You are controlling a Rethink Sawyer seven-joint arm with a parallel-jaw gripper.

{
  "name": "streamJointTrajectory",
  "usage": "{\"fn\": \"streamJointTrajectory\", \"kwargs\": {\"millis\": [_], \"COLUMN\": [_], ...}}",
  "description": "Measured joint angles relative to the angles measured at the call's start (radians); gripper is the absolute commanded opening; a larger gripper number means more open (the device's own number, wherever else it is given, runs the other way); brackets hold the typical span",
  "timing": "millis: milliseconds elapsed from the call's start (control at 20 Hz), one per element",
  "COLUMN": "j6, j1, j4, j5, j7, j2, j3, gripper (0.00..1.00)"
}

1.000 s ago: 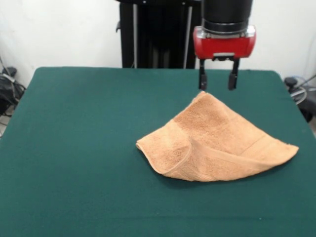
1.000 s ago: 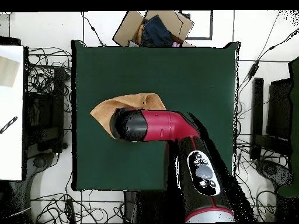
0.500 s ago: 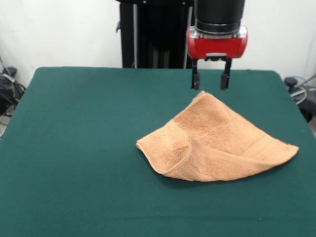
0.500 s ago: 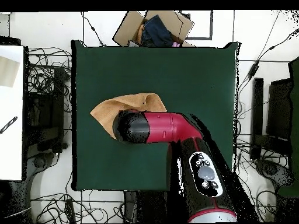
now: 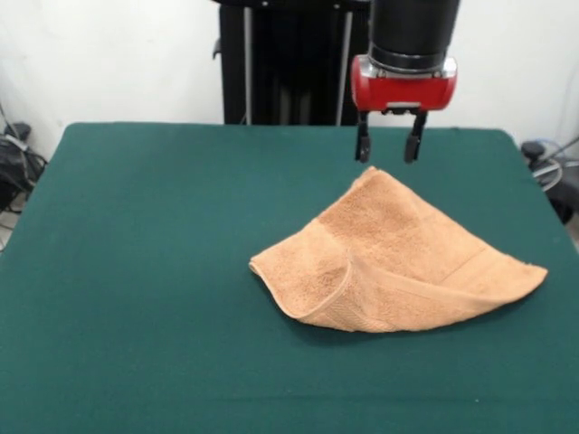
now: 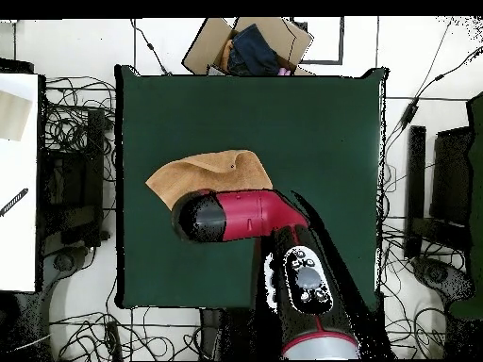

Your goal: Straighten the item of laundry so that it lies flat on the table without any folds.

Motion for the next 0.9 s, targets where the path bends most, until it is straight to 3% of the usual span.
{"fn": "streamJointTrajectory", "kwargs": {"millis": [450,900], "j6": [0.000,-0.020], "j1": [0.025,0.106], "j4": [0.015,0.028], "j5": [-0.001,0.000], "j7": [0.000,0.000], "j2": [0.053,0.111], "j3": [-0.040,-0.112], "gripper": [1.00,1.00]}}
